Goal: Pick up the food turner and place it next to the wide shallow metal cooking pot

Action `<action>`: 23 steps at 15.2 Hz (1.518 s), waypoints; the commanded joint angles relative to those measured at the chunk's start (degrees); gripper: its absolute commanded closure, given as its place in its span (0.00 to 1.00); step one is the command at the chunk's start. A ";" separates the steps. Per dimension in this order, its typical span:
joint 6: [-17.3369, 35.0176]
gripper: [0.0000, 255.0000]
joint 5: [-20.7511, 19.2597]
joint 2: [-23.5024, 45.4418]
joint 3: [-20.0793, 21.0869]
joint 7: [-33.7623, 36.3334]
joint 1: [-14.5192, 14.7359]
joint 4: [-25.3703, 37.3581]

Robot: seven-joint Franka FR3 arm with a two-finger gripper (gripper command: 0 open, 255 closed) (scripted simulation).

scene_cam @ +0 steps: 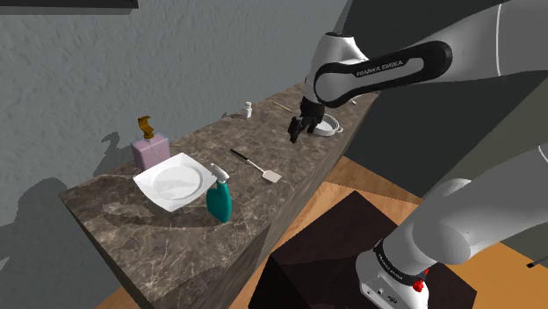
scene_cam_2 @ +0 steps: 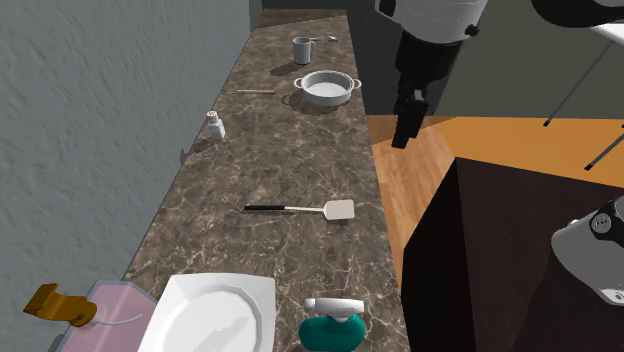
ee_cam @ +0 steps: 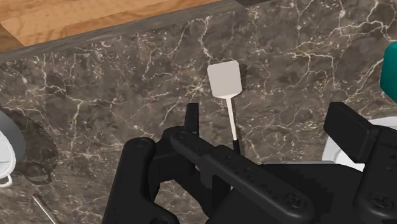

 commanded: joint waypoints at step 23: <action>21.85 0.00 3.69 52.90 1.96 -12.50 -1.09 32.70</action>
